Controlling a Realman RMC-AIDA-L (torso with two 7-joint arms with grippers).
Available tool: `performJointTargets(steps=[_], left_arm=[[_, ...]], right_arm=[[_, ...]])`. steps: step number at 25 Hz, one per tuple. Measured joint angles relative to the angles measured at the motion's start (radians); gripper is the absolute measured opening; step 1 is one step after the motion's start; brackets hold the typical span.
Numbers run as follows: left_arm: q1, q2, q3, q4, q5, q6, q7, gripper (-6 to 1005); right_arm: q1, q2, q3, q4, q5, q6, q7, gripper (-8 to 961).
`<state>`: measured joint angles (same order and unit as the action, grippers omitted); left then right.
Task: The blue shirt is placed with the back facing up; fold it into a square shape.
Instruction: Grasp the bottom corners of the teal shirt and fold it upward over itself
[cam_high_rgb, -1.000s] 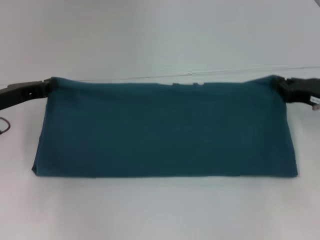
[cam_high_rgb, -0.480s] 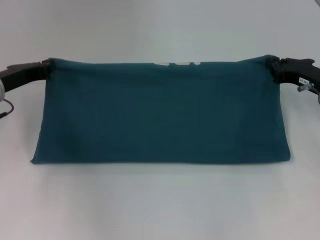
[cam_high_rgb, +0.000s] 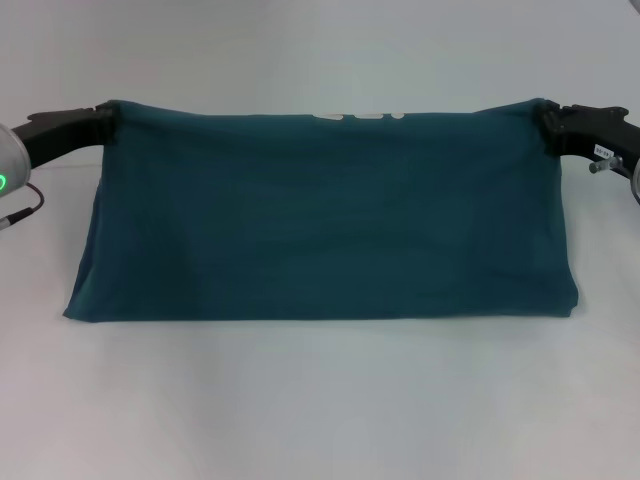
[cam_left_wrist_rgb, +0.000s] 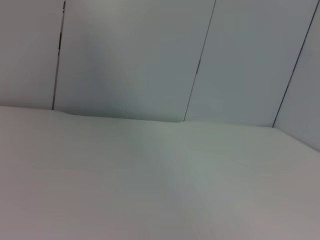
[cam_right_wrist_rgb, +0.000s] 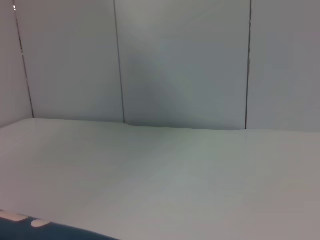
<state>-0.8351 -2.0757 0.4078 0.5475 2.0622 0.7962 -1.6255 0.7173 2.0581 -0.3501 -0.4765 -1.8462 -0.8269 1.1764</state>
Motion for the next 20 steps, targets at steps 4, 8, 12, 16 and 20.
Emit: performJointTargets(steps=[4,8,12,16,20], left_arm=[[-0.004,-0.004,0.000,-0.012,-0.012,-0.013,0.025,84],[-0.006,0.002,0.002,-0.025,-0.025,-0.014,0.033,88],[-0.006,0.002,0.003,-0.026,-0.025,-0.019,0.033,93],[-0.006,-0.017,0.002,-0.022,-0.061,-0.075,0.060,98],[-0.006,-0.031,0.003,-0.026,-0.106,-0.148,0.105,102]], right_arm=[[0.001,0.001,0.000,0.001,0.001,0.010,-0.009,100],[0.003,0.001,-0.001,0.003,0.001,0.018,-0.010,116],[0.006,0.003,-0.001,0.007,0.001,0.032,-0.017,133],[0.015,0.012,-0.007,0.014,0.002,0.078,-0.046,149],[0.024,0.016,-0.046,0.024,0.004,0.151,-0.047,165]])
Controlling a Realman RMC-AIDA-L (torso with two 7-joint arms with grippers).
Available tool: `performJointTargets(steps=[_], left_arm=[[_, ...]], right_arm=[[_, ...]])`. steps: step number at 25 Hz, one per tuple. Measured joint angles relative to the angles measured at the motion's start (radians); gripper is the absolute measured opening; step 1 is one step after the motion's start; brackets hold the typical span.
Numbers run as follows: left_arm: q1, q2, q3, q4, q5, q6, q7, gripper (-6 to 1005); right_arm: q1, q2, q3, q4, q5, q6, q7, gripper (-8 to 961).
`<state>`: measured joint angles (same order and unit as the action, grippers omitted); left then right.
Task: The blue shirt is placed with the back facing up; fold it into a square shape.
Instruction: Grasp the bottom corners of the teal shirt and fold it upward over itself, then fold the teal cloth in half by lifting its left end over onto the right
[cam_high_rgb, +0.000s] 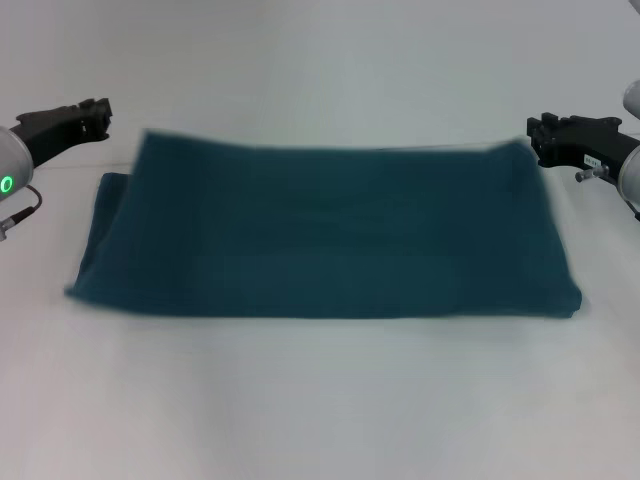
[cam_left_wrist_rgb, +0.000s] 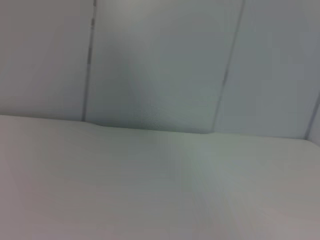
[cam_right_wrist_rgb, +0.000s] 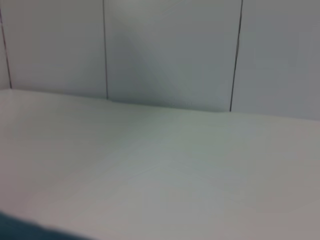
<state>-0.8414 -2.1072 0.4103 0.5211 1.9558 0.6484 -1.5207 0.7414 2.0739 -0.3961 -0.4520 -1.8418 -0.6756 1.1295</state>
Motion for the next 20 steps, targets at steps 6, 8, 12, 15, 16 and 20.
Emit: performJointTargets(steps=[6,8,12,15,16,20], left_arm=[[-0.001,-0.002,0.000,-0.005,-0.026,-0.075,0.004,218],[0.013,-0.005,-0.001,0.001,-0.047,-0.078,0.006,293],[0.027,-0.005,-0.001,0.004,-0.063,-0.073,0.007,445],[0.074,-0.001,-0.001,0.031,-0.075,0.012,-0.028,543],[0.092,-0.001,-0.001,0.045,-0.073,0.054,-0.052,565],[0.169,0.006,0.018,0.111,-0.071,0.260,-0.151,653]], right_arm=[[0.023,0.006,-0.008,0.000,0.007,0.086,0.003,190],[0.025,0.001,-0.007,-0.004,0.024,0.080,0.008,198],[0.016,-0.014,-0.007,-0.001,0.056,0.053,0.034,365],[-0.012,-0.039,-0.025,-0.006,0.048,-0.030,0.143,542],[-0.024,-0.050,-0.039,-0.010,0.044,-0.068,0.189,592],[-0.087,-0.096,-0.128,-0.033,0.029,-0.194,0.375,760]])
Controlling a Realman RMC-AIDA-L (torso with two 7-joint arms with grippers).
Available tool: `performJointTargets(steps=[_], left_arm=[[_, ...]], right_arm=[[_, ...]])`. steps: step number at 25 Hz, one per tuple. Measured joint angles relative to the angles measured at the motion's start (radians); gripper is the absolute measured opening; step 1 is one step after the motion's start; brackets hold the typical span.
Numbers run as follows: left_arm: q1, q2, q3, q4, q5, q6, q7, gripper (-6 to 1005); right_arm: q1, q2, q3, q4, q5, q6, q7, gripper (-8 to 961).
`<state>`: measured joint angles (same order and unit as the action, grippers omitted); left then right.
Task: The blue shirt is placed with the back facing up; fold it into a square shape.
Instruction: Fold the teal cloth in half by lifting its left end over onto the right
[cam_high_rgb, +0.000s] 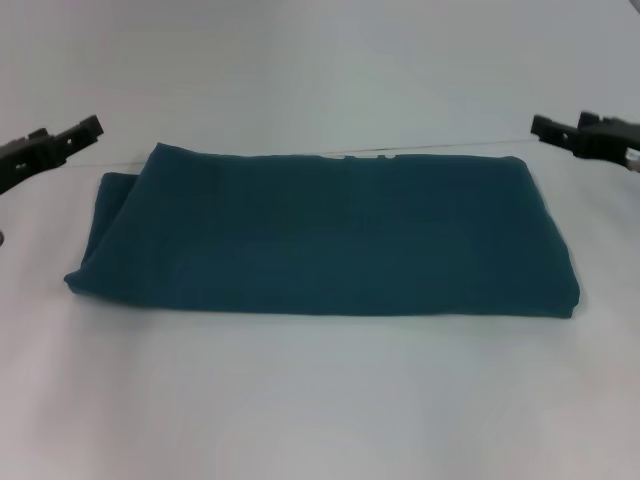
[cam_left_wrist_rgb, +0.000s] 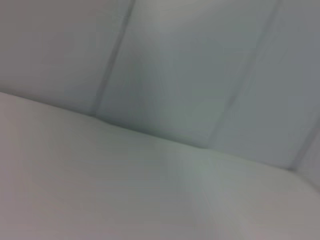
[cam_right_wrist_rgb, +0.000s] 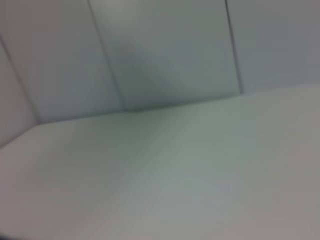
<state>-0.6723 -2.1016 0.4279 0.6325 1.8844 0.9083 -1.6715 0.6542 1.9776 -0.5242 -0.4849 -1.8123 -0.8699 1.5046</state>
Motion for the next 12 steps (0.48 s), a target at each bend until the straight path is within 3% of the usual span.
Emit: performJointTargets(steps=[3,5,8,12], left_arm=[[0.058,0.001,0.031,0.055,0.002,0.110,-0.065,719],[0.094,-0.001,0.053,0.088,0.006,0.148,-0.101,763],[0.139,-0.004,0.069,0.118,0.007,0.187,-0.123,936],[0.167,-0.006,0.067,0.129,0.033,0.219,-0.134,936]], right_arm=[[-0.049,-0.027,-0.054,-0.028,-0.025,-0.101,0.129,866],[-0.084,-0.039,-0.063,-0.062,-0.047,-0.186,0.198,864],[-0.133,-0.048,-0.064,-0.127,-0.078,-0.315,0.303,862],[-0.180,-0.067,-0.059,-0.192,-0.128,-0.431,0.427,860]])
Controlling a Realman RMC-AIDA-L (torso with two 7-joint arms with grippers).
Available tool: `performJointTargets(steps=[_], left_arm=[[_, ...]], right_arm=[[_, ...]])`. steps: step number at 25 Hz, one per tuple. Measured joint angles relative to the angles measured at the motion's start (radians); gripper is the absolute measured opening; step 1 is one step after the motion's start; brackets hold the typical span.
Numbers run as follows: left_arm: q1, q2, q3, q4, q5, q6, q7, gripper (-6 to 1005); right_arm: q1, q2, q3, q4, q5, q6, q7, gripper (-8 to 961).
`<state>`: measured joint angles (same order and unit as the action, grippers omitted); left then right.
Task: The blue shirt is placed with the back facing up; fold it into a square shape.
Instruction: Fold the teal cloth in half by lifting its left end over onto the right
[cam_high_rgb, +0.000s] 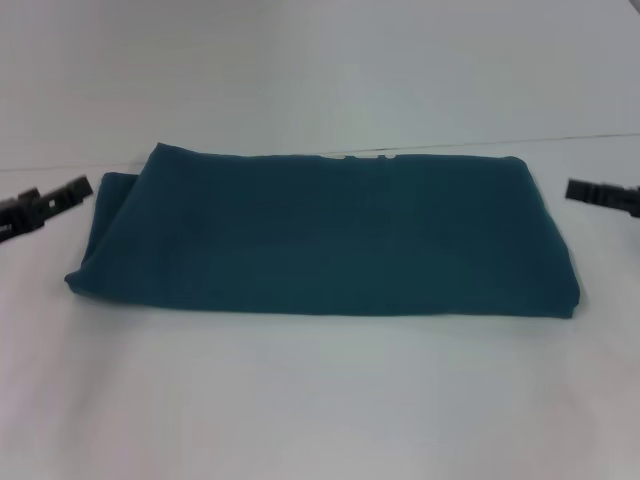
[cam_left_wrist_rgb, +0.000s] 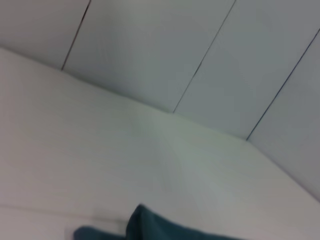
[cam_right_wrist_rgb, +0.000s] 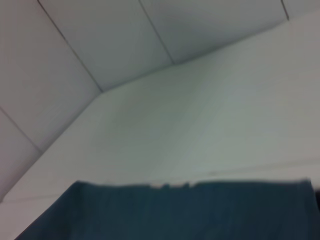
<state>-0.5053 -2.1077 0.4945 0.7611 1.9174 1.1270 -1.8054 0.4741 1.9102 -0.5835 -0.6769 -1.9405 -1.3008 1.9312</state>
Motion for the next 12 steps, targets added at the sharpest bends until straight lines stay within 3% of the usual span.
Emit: performJointTargets(steps=[6,12], left_arm=[[0.015,-0.010,0.003,0.001,0.086,-0.032,-0.009,937],[0.014,-0.012,0.004,0.004,0.142,-0.068,-0.007,936]], right_arm=[[0.003,-0.026,0.006,-0.019,-0.161,-0.103,0.151,859],[0.014,-0.022,0.007,-0.016,-0.223,-0.130,0.201,858]])
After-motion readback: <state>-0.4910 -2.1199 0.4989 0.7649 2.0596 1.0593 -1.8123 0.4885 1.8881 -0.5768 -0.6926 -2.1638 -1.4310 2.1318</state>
